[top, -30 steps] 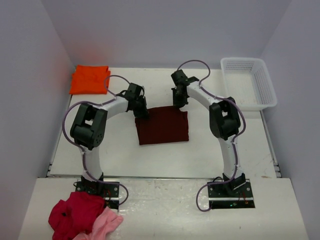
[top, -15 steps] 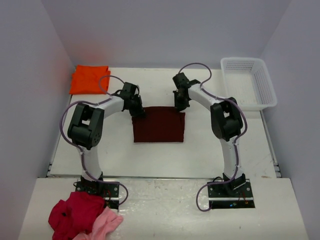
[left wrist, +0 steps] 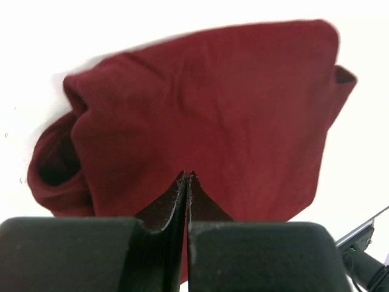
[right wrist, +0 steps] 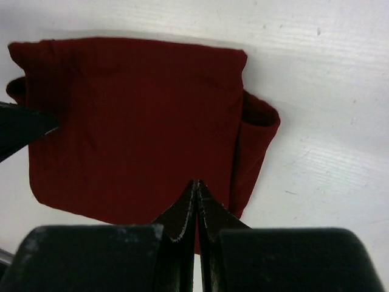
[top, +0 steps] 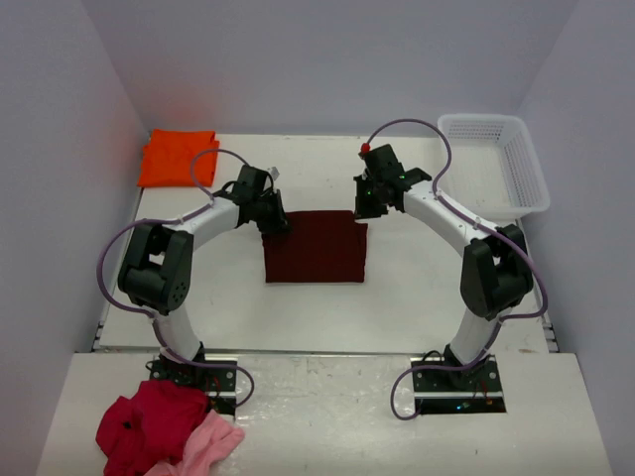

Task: Fold and stack the t-shirts
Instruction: Fold the long partially folded tshirt into a neat square

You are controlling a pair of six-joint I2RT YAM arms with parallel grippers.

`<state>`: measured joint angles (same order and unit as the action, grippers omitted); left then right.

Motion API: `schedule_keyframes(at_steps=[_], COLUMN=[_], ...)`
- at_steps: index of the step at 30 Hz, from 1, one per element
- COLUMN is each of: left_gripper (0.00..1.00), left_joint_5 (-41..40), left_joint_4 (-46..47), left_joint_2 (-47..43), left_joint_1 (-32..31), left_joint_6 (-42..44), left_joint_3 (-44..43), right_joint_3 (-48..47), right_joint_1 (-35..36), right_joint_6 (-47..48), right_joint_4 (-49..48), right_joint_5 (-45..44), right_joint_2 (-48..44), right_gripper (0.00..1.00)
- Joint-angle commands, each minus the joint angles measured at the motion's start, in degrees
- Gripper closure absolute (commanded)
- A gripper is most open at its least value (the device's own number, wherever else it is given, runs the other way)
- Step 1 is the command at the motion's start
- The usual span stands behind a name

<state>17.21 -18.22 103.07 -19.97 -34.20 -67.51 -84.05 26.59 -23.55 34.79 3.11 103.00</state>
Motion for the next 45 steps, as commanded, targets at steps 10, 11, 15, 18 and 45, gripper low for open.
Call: schedule_keyframes(at_steps=[10, 11, 15, 18, 45], left_gripper=[1.0, 1.0, 1.0, 1.0, 1.0], left_joint_5=[-7.97, -8.85, -10.88, -14.56, -21.23], left_joint_4=[-3.75, -4.19, -5.42, -6.83, -8.32], left_joint_2=[-0.5, -0.24, 1.08, 2.57, -2.77], left_joint_1=[0.02, 0.1, 0.1, 0.1, -0.07], left_joint_6=[1.67, 1.76, 1.77, 0.63, -1.75], left_joint_3=[2.47, 2.38, 2.38, 2.47, 4.49], right_joint_3=[10.49, 10.66, 10.22, 9.78, 9.08], right_joint_1=[0.3, 0.31, 1.71, 2.41, 6.19], right_joint_6=[-4.31, -4.92, -5.98, -6.59, -10.47], right_joint_4=[-6.84, -6.75, -6.05, -5.43, -1.12], right_joint_5=[5.85, 5.59, 3.3, 2.25, -4.96], right_joint_2=[2.46, 2.9, 4.75, 5.72, 4.94], right_gripper=[1.0, 1.0, 1.0, 1.0, 1.0])
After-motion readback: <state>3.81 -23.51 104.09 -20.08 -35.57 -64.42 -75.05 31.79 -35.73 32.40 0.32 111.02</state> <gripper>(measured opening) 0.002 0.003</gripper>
